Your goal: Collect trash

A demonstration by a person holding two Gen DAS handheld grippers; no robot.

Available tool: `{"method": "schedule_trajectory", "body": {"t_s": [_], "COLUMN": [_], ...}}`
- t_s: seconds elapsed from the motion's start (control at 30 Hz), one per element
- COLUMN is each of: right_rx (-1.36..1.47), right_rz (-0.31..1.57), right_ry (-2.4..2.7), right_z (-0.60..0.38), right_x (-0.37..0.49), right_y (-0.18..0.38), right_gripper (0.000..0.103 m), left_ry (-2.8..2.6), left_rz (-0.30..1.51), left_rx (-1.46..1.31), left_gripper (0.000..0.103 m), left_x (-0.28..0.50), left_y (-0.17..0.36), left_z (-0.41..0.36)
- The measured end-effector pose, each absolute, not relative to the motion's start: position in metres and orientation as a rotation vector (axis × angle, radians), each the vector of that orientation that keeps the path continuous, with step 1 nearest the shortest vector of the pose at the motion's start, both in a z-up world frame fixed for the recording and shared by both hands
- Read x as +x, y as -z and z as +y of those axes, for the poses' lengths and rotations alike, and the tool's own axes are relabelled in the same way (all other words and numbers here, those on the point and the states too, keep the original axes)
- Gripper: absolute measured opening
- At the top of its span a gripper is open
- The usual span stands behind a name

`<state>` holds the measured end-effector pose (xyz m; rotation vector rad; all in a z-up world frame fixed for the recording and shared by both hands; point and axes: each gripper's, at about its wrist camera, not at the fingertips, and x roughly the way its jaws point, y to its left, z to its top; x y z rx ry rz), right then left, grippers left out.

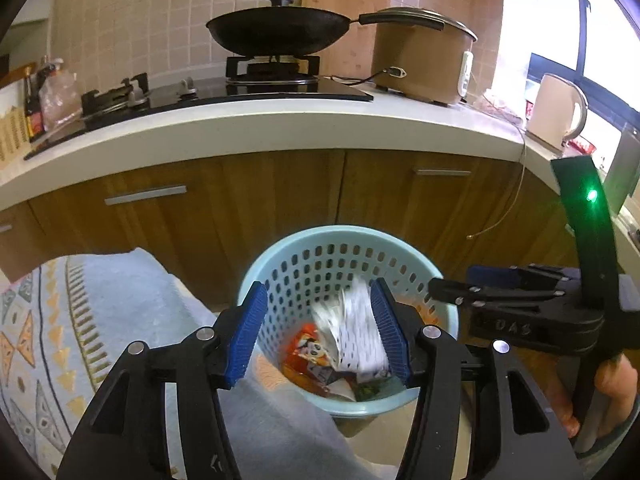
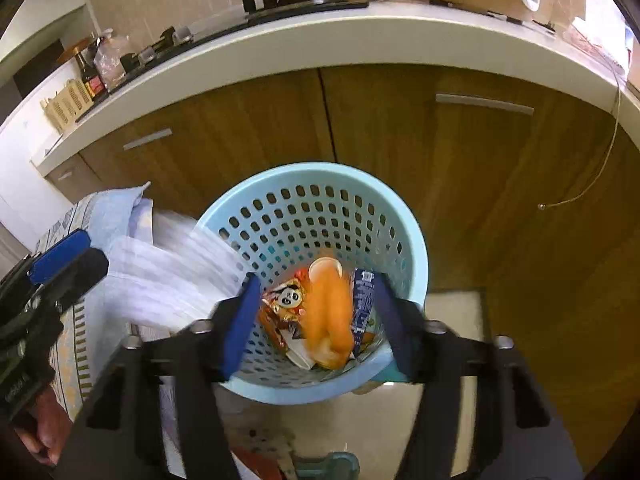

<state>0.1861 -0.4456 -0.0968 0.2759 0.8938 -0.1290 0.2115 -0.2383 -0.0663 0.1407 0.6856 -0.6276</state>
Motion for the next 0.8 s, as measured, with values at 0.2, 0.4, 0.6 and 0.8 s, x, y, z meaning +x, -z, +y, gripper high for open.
{"method": "schedule_trajectory", "body": {"t_s": [0.2, 0.4, 0.6, 0.8], "right_rx": [0.272, 0.268, 0.243, 0.156], "right_rz": [0.864, 0.773, 0.632, 0.507], "right_ry": [0.112, 0.078, 0.037, 0.049], "right_z": [-0.441, -0.424, -0.393, -0.352], "right_x": [0.182, 0.166, 0.142, 0.116], "right_y": [0.088, 0.063, 0.035, 0.013], "right_gripper": [0.057, 0.057, 0.067, 0.068], "left_ry": [0.605, 0.573, 0.506, 0.348], "left_rz": [0.697, 0.647, 0.545, 0.447], "left_rx": [0.092, 0.032, -0.05, -0.032], "left_gripper": [0.054, 0.068, 0.086, 0.089], "left_x": [0.212, 0.196, 0.16, 0.129], "left_y": [0.063, 0.047, 0.028, 0.023], "left_z": [-0.222, -0.196, -0.153, -0.116]}}
